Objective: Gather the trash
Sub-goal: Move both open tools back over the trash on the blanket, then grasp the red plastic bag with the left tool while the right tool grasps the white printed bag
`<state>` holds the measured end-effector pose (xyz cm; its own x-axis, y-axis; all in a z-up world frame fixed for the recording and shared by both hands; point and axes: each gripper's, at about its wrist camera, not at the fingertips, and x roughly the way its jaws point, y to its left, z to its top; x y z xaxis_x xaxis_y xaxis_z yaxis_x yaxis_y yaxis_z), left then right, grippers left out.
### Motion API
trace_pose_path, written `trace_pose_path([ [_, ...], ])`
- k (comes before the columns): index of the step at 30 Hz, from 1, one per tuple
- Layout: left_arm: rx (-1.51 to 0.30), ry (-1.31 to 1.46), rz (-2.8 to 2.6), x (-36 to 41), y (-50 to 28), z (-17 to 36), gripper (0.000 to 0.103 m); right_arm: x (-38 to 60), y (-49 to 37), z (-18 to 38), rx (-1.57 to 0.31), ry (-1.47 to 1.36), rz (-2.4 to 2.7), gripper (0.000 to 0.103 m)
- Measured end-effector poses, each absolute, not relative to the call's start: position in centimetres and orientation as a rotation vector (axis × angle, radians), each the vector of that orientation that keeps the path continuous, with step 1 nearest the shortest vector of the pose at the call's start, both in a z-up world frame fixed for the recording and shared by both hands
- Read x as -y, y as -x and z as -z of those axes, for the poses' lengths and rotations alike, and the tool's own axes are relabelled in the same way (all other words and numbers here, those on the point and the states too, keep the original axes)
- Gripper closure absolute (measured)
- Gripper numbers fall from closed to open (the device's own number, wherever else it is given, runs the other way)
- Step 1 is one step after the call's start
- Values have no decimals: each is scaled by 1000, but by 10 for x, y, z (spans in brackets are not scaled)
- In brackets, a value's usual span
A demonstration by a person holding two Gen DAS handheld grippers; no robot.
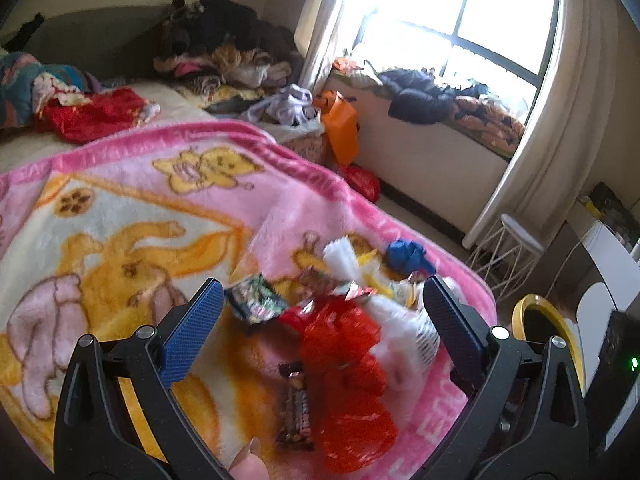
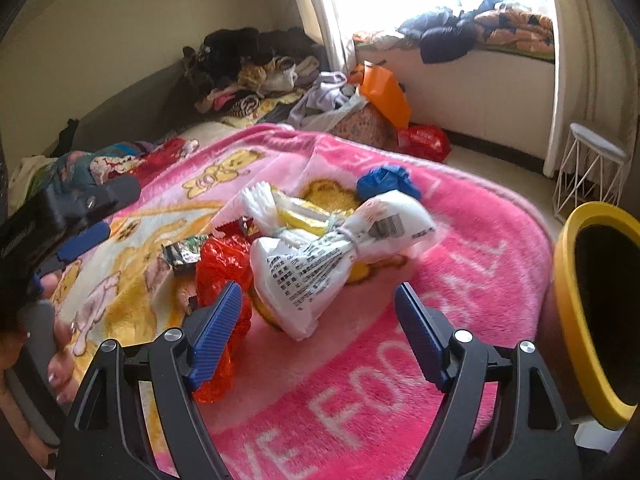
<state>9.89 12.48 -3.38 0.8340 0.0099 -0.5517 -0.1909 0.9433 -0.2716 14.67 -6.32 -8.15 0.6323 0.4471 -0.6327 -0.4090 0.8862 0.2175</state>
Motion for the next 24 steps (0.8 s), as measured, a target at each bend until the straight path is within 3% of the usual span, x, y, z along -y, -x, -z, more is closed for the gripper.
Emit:
trace_pose_path([
  [6, -669, 405, -31, -134, -108, 55, 36, 48, -166, 104, -836, -93, -493, 27],
  [9, -704, 437, 14, -135, -113, 64, 43, 43, -173, 115, -879, -116, -498, 27],
  [12, -732, 458, 52, -132, -119, 73, 47, 40, -179, 125, -921, -138, -504, 41],
  [15, -763, 450, 72, -126, -125, 81, 50, 42, -180, 128, -940, -171, -544, 65],
  [22, -832, 420, 60, -111, -140, 94, 66, 48, -167, 118, -897, -177, -554, 79],
  [24, -849, 419, 59, -110, -144, 97, 77, 50, -165, 116, -889, -182, -556, 80],
])
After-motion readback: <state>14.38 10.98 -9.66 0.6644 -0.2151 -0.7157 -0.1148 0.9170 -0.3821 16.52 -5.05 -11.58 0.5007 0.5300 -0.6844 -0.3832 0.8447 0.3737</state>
